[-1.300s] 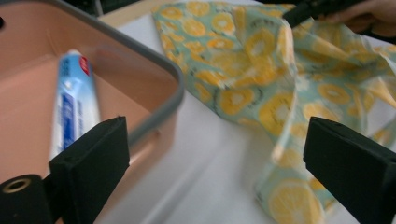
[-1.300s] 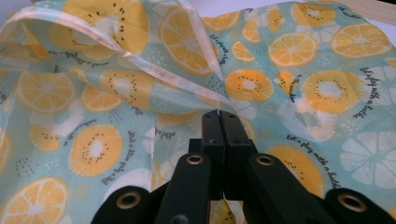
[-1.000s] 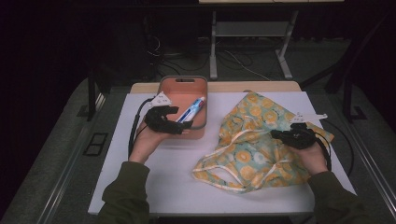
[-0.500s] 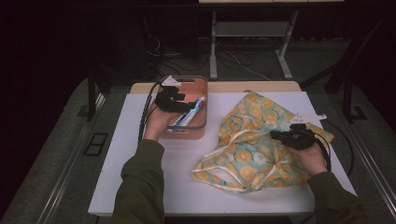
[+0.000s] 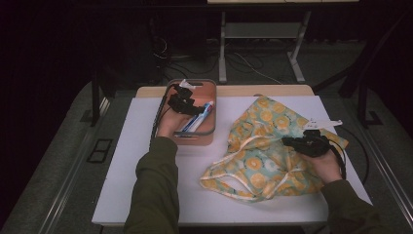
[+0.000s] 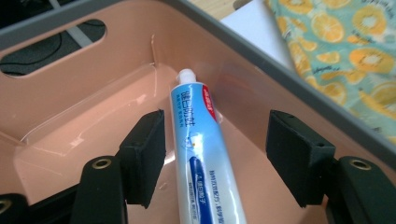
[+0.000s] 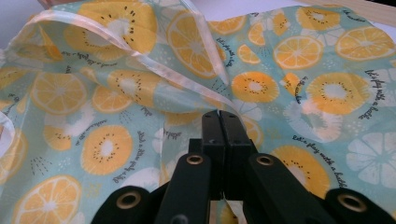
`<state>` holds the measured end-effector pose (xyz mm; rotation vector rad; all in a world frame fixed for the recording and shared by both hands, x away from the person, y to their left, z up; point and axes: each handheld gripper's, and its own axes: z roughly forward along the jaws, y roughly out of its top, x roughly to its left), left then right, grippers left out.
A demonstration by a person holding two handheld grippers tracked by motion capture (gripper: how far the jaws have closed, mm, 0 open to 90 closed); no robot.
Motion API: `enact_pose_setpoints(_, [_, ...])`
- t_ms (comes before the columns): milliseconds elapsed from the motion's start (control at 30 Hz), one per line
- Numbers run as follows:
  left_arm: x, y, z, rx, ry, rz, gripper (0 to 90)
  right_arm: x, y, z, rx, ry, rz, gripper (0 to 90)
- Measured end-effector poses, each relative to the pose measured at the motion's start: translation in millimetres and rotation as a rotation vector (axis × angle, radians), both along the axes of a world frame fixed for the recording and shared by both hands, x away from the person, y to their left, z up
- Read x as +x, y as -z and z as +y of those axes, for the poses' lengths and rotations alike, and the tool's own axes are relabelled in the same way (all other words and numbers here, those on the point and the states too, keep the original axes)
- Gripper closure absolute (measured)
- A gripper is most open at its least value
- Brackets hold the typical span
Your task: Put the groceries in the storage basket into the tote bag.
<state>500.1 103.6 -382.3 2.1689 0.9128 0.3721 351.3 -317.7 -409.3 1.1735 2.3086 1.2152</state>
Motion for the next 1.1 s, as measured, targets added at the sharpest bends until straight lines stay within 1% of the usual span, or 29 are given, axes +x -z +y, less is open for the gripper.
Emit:
enact_pose_setpoints(67, [2.3, 6.0, -0.9, 0.010, 0.000, 0.024, 35.3, -0.1, 0.2, -0.6, 0.000, 0.001, 0.000, 89.3])
enact_pose_setpoints(133, [4.2, 12.7, -3.0, 0.041, 0.001, 0.046, 34.5, 0.2, 0.5, -1.0, -0.002, 0.001, 0.002, 89.3])
enact_pose_setpoints(167, [4.5, 14.8, -5.1, 0.069, 0.006, 0.056, 34.4, 0.3, 0.7, -1.0, -0.001, 0.001, 0.001, 89.3])
enact_pose_setpoints(200, [4.8, 16.6, -7.2, 0.087, 0.013, 0.060, 34.4, 0.5, 0.8, -1.0, -0.002, 0.001, 0.001, 89.2])
enact_pose_setpoints(233, [5.2, 17.7, -8.5, 0.100, 0.020, 0.067, 33.9, 0.6, 1.0, -0.8, -0.002, 0.001, 0.001, 89.3])
enact_pose_setpoints(267, [5.7, 19.2, -9.1, 0.113, 0.015, 0.075, 33.8, 0.7, 1.1, -0.6, -0.004, 0.000, 0.001, 89.3])
enact_pose_setpoints(400, [7.7, 23.4, -11.0, 0.140, 0.014, 0.099, 33.5, 0.3, 1.2, 0.4, -0.009, -0.002, 0.000, 89.3])
enact_pose_setpoints(533, [8.8, 27.1, -14.1, 0.180, 0.016, 0.113, 33.9, 0.2, 1.3, 0.1, -0.008, -0.001, 0.001, 89.3])
enact_pose_setpoints(700, [11.0, 31.8, -17.6, 0.224, 0.023, 0.145, 37.2, 0.4, 1.3, 0.0, -0.008, -0.001, 0.000, 89.3])
enact_pose_setpoints(767, [11.8, 33.1, -18.3, 0.232, 0.023, 0.160, 38.2, 0.3, 1.1, -0.2, -0.009, -0.002, 0.000, 89.3])
enact_pose_setpoints(833, [12.1, 34.2, -19.2, 0.246, 0.025, 0.164, 39.6, 0.5, 1.3, -0.4, -0.009, -0.001, 0.000, 89.3])
enact_pose_setpoints(1033, [13.9, 39.2, -22.3, 0.296, 0.027, 0.195, 39.5, 1.0, 1.9, -0.4, -0.010, -0.002, 0.001, 89.3])
enact_pose_setpoints(1100, [14.1, 39.4, -21.9, 0.291, 0.026, 0.198, 39.8, 1.0, 2.0, -0.3, -0.011, -0.003, 0.001, 89.3])
